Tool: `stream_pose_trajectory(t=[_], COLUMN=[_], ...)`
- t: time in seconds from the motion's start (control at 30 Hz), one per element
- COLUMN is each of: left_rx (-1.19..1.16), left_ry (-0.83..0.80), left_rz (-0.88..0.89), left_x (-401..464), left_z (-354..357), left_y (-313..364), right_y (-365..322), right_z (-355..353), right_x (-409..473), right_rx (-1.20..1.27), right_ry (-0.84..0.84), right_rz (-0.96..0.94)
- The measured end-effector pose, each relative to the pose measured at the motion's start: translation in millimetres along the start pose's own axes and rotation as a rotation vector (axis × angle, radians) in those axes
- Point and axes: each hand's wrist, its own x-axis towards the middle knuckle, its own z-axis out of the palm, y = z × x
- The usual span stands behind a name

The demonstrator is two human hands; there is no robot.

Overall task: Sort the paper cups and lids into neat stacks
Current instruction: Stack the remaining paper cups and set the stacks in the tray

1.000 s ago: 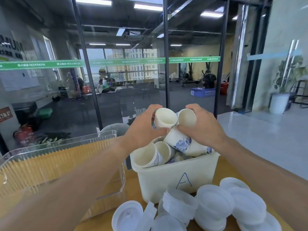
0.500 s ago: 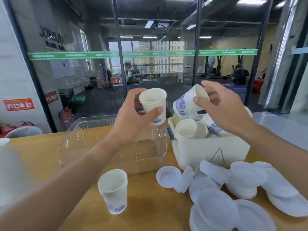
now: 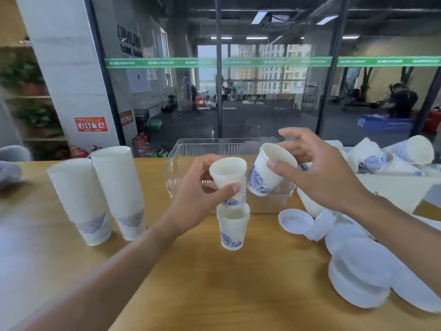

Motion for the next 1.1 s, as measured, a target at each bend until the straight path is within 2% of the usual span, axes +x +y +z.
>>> stream_pose_trajectory(t=[0.57, 0.77, 0.93, 1.1], left_rx=[-0.007, -0.034, -0.047, -0.043], left_ry=[-0.032, -0.067, -0.063, -0.059], left_rz=[-0.112, -0.166, -0.179, -0.159], left_x=[-34.5, -42.9, -47.7, -48.5], left_z=[21.8, 27.8, 30.9, 29.2], left_y=[-47.3, -55.8, -58.9, -57.8], right_y=[-3.9, -0.4, 11.8, 25.9], right_z=[41.9, 73.7, 92.0, 101.4], right_x=[6.3, -1.7, -15.7, -29.9], right_rx=[0.135, 0.170, 0.084, 0.074], right_ry=[0.109, -0.028, -0.178, -0.210], right_rz=[-0.027, 0.013, 0.052, 0.107])
